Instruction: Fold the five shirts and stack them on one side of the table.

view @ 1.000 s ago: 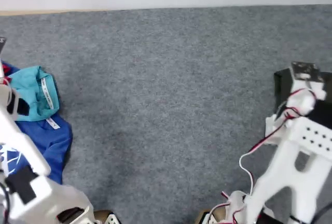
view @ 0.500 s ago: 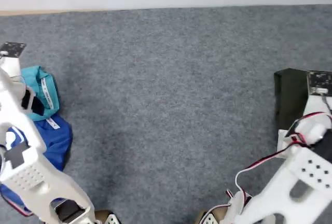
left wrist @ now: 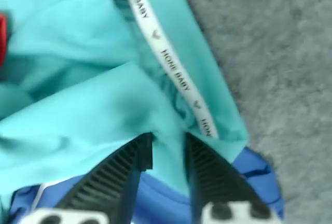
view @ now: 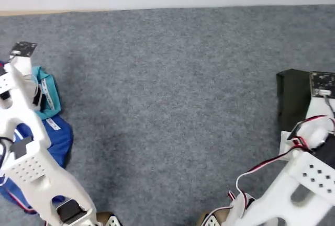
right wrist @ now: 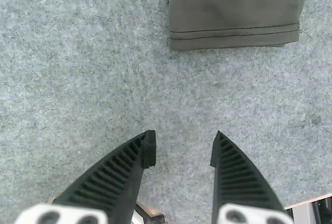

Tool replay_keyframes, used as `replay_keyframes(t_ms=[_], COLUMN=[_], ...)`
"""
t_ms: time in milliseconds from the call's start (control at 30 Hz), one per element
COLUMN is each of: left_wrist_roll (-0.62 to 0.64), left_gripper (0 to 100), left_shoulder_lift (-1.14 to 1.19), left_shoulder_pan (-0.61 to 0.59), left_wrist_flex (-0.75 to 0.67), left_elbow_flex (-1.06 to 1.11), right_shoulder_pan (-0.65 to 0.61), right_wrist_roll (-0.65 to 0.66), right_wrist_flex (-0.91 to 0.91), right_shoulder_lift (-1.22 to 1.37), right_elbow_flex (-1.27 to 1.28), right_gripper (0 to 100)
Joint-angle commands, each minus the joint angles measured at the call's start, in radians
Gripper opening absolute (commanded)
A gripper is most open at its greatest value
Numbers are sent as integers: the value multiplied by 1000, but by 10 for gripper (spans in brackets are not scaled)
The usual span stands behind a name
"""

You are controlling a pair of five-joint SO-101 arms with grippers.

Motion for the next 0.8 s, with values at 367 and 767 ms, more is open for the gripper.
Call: replay_keyframes(t_ms=[367,767], left_wrist_roll=[11,109], left_gripper=[2,2], left_shoulder_lift=[-196,-456], left_shoulder_pan=[133,334], left_wrist_flex=[247,322], left_elbow_flex=[-266,-722], right_shoulder_pan=[5,4], right_wrist_roll=[8,6], right_wrist_flex=[36,36], right_shoulder_lift=[-12,-21], right_elbow_flex=[-9,29], right_gripper=[187,187])
